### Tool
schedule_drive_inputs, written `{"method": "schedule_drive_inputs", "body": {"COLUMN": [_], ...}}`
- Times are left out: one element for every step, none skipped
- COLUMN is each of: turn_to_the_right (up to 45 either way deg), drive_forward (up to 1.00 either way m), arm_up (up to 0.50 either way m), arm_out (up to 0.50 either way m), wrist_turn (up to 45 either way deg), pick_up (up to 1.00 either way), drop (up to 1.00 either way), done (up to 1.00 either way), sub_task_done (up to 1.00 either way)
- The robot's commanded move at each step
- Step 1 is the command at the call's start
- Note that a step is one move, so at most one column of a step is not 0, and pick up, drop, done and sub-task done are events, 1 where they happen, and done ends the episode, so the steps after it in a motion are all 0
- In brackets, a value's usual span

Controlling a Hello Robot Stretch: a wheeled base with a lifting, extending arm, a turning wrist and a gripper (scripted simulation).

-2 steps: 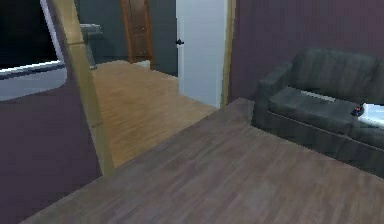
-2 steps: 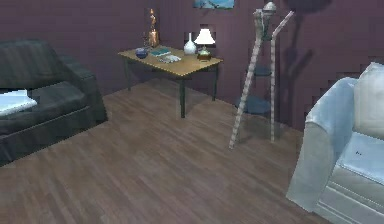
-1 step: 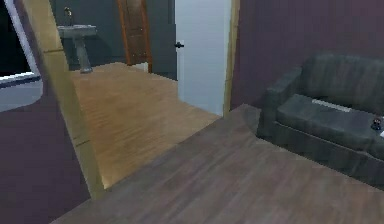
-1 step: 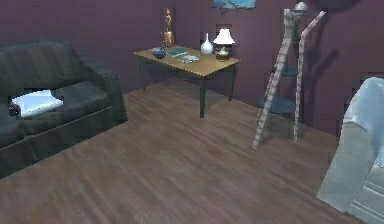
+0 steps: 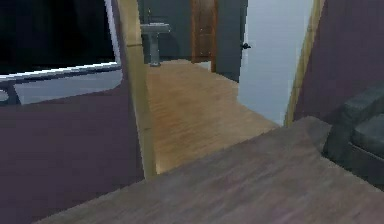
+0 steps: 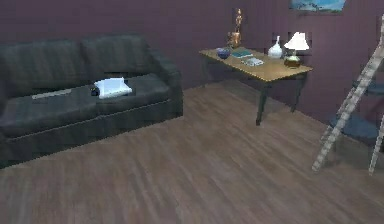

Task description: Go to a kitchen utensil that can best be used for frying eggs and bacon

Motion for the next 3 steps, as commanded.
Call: {"method": "schedule_drive_inputs", "body": {"turn_to_the_right": [0.0, 0.0, 0.0], "drive_forward": [1.00, 1.00, 1.00], "arm_up": [0.00, 0.00, 0.00], "arm_out": [0.00, 0.00, 0.00], "wrist_turn": [0.0, 0.0, 0.0], "pick_up": [0.00, 0.00, 0.00], "drop": [0.00, 0.00, 0.00], "done": [0.00, 0.00, 0.00], "sub_task_done": [0.00, 0.00, 0.00]}}
